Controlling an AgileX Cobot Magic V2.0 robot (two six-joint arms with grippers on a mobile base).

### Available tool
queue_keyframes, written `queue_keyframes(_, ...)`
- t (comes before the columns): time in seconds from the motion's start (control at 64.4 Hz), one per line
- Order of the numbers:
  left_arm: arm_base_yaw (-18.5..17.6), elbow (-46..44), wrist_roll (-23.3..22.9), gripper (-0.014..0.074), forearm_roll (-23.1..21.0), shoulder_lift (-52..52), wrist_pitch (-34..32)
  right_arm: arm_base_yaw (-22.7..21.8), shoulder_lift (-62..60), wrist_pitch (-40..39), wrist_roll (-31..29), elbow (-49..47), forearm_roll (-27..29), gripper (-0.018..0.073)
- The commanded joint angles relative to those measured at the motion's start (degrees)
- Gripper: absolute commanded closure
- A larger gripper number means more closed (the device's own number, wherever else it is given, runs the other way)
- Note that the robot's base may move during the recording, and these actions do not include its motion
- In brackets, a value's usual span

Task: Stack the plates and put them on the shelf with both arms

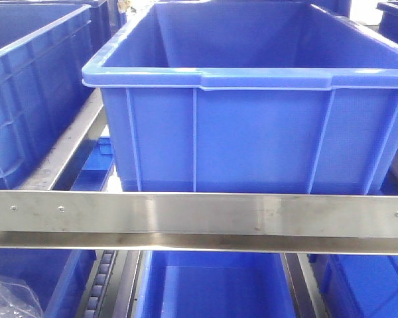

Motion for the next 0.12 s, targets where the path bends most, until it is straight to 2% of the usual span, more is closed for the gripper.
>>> queue_keyframes(0.0, 0.1, 0.3, -0.5, 0.0514, 0.1, -1.3, -5.3, -0.1, -1.0, -5.2, 0.0, 0.1, -0.6, 0.0503)
queue_keyframes(0.109, 0.1, 0.3, -0.5, 0.0514, 0.1, -1.3, -5.3, -0.1, -1.0, -5.2, 0.0, 0.1, -0.6, 0.0503)
